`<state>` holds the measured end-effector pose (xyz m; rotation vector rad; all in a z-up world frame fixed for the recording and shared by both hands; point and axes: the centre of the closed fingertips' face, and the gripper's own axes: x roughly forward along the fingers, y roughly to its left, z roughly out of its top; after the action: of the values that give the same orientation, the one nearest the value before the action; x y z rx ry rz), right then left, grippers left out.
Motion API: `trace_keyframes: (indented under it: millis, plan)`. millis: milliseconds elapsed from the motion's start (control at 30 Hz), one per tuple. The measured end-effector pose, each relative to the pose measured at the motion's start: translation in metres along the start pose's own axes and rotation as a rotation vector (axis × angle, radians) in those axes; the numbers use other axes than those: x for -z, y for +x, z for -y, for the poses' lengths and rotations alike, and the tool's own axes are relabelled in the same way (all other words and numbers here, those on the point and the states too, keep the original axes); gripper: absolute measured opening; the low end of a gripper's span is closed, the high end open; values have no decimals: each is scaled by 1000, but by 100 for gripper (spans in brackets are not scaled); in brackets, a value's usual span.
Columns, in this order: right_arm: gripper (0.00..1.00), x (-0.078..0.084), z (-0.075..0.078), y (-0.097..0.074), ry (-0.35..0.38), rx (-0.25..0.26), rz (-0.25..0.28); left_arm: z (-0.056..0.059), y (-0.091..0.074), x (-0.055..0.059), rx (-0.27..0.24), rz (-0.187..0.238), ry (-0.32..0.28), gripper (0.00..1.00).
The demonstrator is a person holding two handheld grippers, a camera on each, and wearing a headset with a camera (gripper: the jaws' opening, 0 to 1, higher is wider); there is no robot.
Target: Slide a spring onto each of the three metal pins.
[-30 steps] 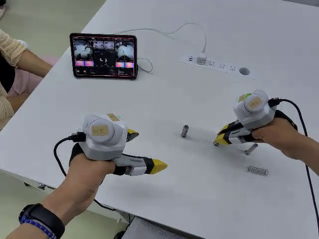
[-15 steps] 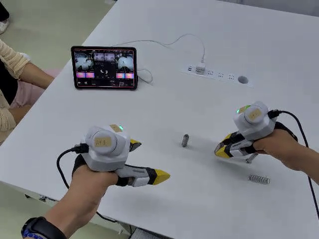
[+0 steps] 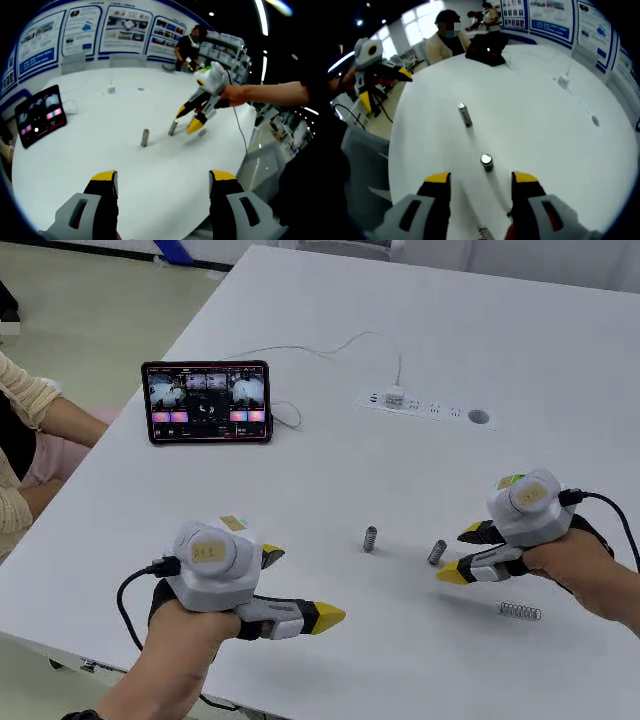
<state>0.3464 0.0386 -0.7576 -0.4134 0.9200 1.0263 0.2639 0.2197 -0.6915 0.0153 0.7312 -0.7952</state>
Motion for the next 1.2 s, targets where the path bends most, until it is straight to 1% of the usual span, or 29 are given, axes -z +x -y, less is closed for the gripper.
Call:
trace_keyframes:
  millis: [67, 133, 267, 333, 400, 433, 500, 567, 633, 667, 700, 767, 833, 1033, 1200]
  plan:
    - [54, 0, 1, -2, 6, 11, 8, 1, -1, 0, 0, 0, 0, 76]
    - [56, -1, 0, -6, 17, 18, 29, 1, -2, 0, -1, 0, -1, 76]
    - [60, -5, -4, -12, 64, 31, 81, -1, -4, -2, -9, 2, -4, 76]
    - [63, -5, -6, -15, 83, 34, 95, -1, -4, -2, -12, 1, -2, 76]
    - [64, -4, -7, -17, 94, 41, 109, 0, -5, -4, -12, 0, 5, 76]
    - [64, -3, -8, -18, 102, 46, 119, 0, -6, -5, -14, 1, 22, 76]
    - [64, -1, -8, -20, 125, 51, 137, 1, -5, -5, -11, -7, 35, 76]
    - [64, 0, -9, -22, 147, 52, 153, 2, -5, -5, -9, -9, 41, 77]
    - [65, 2, -11, -25, 179, 54, 180, 2, -3, -5, -10, -12, 48, 80]
    - [65, 3, -12, -27, 195, 53, 193, 2, -3, -6, -16, -12, 51, 85]
    - [65, 5, -12, -28, 198, 54, 197, 3, -2, -6, -13, -13, 51, 88]
    - [66, 11, -12, -30, 203, 66, 195, 5, -2, -5, -11, -19, 50, 87]
    - [67, 16, -13, -34, 216, 74, 198, 6, 0, -5, -12, -20, 46, 89]
    - [70, 22, -16, -47, 261, 95, 242, 12, 6, -6, -1, -26, 44, 90]
    - [73, 31, -18, -57, 284, 119, 251, 15, 11, -8, 9, -28, 45, 91]
